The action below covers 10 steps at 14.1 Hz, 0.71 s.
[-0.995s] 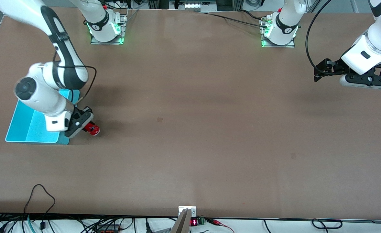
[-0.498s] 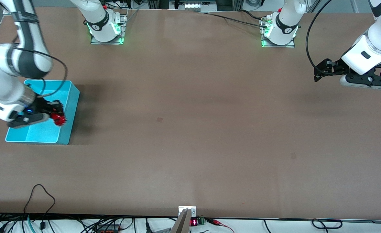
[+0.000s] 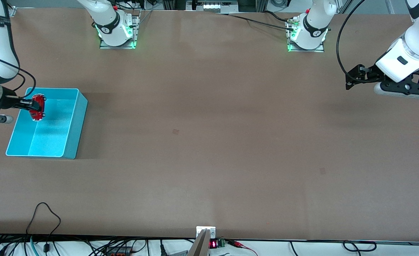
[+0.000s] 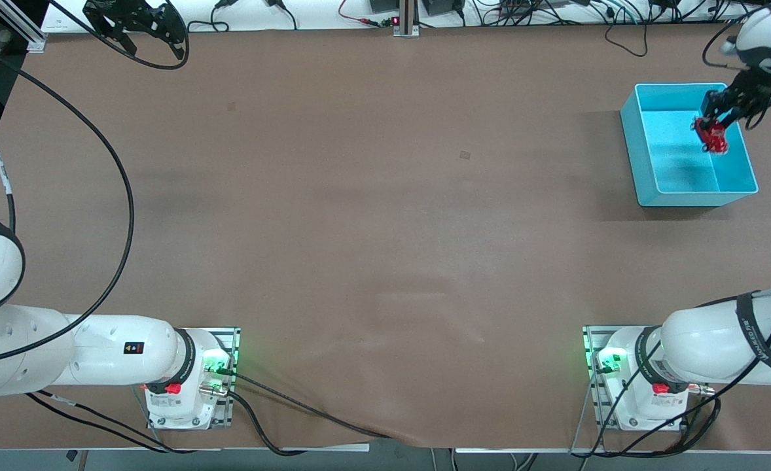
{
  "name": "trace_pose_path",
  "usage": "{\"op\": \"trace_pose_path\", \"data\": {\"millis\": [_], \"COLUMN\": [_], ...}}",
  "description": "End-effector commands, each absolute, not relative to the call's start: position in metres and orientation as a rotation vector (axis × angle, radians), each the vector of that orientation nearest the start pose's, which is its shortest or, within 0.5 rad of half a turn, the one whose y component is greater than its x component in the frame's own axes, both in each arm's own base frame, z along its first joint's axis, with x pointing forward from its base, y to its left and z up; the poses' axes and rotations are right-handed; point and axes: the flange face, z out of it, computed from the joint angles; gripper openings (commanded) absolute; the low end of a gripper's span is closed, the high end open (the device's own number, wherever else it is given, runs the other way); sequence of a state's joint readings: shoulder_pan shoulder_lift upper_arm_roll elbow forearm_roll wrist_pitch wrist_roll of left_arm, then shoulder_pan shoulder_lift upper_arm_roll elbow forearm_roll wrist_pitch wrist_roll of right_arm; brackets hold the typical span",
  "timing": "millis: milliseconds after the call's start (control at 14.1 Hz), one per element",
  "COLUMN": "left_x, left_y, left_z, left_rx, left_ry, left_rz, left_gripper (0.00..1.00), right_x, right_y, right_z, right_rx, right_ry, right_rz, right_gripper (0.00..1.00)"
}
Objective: Wind red beetle toy and store in blue box
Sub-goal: 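Lift the car with the right gripper and lower it into the cyan box, then open the right gripper to release the car inside the box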
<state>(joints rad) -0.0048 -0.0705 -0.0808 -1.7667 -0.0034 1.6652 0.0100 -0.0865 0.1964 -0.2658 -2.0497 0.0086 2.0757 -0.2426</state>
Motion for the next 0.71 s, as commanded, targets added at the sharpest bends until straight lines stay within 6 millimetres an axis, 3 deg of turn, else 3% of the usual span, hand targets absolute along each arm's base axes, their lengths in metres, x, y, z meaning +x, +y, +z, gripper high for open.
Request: {"op": "trace_pose_path", "data": {"millis": [0,213,640], "left_x": [0.534,0.534,0.534], "left_y": [-0.047,-0.046,-0.047], "left_z": [0.582,0.582,0.581], "left_rx": [-3.145,-3.145,-3.145], "left_ry": [0.15,0.145,0.147], "left_rz": [0.059,0.059,0.061], "left_gripper": [1.0,1.0,1.0], "right_x": [0.525,0.514,0.5], "right_y": [-0.198,-0.216,-0.215], "right_z": [0.309,0.273,0.235], "right_rx": [-3.122,-3.157,-3.161], "right_ry": [0.264,0.253,0.227], "right_rz": [0.299,0.265,0.306], "right_gripper": [0.01,0.01,0.01]}}
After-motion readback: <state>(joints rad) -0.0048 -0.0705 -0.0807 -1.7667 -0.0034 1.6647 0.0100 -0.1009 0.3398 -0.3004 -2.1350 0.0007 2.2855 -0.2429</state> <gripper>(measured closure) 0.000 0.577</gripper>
